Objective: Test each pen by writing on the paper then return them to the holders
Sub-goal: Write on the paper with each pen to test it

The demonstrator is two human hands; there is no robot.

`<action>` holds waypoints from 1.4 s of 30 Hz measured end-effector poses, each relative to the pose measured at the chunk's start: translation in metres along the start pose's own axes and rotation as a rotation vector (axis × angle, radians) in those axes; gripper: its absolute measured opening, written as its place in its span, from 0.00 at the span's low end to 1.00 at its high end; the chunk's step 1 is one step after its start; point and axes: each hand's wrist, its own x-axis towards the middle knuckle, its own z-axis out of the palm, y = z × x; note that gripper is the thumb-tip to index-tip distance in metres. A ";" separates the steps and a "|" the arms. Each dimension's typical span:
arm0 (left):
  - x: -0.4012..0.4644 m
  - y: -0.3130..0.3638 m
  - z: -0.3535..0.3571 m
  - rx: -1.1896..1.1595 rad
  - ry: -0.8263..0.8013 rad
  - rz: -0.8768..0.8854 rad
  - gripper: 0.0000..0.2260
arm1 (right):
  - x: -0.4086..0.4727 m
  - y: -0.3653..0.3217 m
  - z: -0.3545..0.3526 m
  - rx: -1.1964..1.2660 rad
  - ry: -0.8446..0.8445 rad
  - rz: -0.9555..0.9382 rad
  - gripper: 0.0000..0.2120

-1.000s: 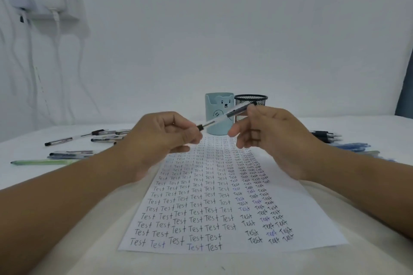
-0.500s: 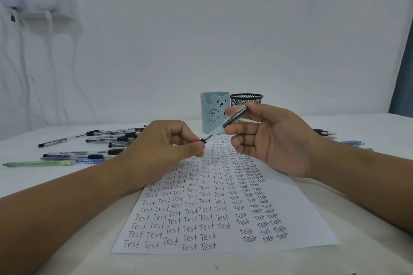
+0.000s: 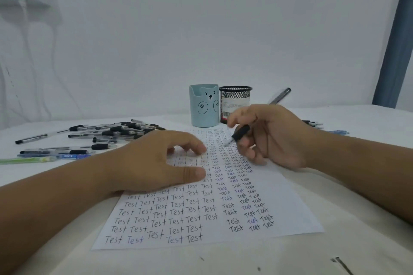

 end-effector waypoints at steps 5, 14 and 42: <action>0.000 -0.007 -0.004 0.057 0.003 0.008 0.21 | -0.004 0.009 -0.005 -0.296 0.029 -0.023 0.14; 0.003 -0.014 -0.006 0.044 0.003 0.020 0.19 | -0.007 0.010 0.000 -0.565 0.084 -0.119 0.23; 0.004 -0.015 -0.007 0.061 -0.016 -0.001 0.21 | -0.003 0.015 -0.003 -0.651 0.055 -0.164 0.20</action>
